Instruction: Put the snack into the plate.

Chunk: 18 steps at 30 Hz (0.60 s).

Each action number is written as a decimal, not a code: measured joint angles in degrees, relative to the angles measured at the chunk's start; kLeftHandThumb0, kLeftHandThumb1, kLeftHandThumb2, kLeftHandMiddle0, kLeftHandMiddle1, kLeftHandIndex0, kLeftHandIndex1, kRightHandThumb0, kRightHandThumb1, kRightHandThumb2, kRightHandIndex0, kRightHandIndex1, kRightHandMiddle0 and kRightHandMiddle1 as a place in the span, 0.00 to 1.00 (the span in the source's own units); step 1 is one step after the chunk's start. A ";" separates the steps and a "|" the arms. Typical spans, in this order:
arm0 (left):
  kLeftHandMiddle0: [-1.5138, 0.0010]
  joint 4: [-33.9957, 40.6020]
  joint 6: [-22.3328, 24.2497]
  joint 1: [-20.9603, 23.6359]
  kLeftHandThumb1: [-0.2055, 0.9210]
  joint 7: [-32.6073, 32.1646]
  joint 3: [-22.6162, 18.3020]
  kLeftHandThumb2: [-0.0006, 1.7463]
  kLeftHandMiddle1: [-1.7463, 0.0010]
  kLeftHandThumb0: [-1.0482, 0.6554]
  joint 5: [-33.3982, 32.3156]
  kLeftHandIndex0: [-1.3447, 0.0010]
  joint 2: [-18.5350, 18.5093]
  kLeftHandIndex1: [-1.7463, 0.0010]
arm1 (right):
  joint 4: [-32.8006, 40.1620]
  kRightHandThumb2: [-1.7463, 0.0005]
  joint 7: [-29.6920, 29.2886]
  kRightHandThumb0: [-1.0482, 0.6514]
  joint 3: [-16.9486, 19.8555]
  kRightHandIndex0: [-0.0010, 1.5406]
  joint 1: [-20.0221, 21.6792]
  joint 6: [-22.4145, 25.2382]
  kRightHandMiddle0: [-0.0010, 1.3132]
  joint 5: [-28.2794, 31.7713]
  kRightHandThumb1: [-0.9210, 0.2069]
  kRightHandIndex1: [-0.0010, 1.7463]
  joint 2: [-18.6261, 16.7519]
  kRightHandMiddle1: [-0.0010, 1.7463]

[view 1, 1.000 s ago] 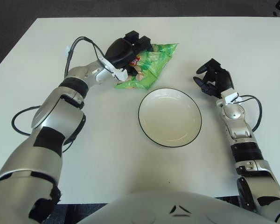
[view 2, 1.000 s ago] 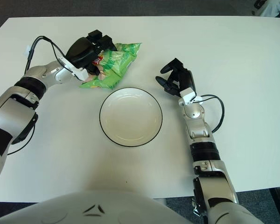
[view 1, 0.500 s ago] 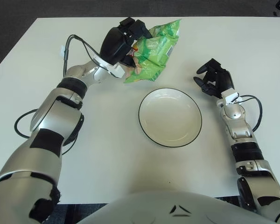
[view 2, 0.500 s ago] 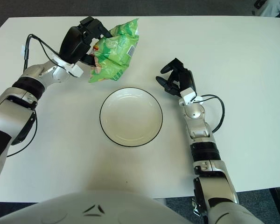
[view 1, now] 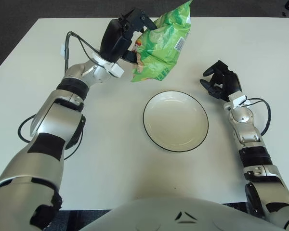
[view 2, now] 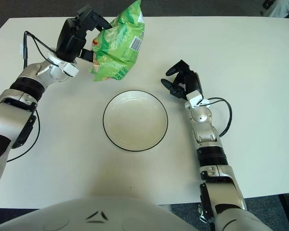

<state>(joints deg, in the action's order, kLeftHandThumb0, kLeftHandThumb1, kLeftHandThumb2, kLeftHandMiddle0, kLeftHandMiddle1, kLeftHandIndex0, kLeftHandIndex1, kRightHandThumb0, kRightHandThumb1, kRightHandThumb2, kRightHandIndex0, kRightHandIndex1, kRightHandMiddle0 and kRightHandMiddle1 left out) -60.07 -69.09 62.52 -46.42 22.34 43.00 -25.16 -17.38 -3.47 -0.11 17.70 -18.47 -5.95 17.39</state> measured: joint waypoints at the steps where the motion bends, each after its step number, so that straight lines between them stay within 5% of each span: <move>1: 0.65 0.33 -0.11 0.00 0.56 -0.07 -0.13 0.67 0.00 0.87 0.20 0.55 -0.04 0.00 | -0.01 0.82 0.00 0.40 0.02 0.50 0.00 0.00 0.32 0.00 0.00 0.96 0.00 0.87; 9: 0.66 2.21 -2.44 -0.01 0.57 -0.34 -1.14 0.66 0.00 0.87 0.39 0.55 0.01 0.00 | -0.15 0.82 0.07 0.40 0.08 0.50 0.05 -0.01 0.33 0.01 0.00 0.95 0.00 0.87; 18: 0.67 2.72 -10.64 -0.59 0.58 4.67 -1.83 0.66 0.00 0.87 -3.83 0.55 1.22 0.00 | -0.28 0.82 0.20 0.40 0.13 0.50 0.10 -0.03 0.33 0.02 0.00 0.95 0.02 0.87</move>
<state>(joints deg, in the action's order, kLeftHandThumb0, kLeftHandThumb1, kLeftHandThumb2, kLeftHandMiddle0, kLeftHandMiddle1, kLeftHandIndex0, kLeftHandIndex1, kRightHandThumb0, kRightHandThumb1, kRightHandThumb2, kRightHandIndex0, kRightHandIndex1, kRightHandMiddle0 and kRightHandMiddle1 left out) -57.35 -79.73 61.93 -41.74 20.51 39.16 -23.94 -17.66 -3.28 0.02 17.80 -18.50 -5.94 17.41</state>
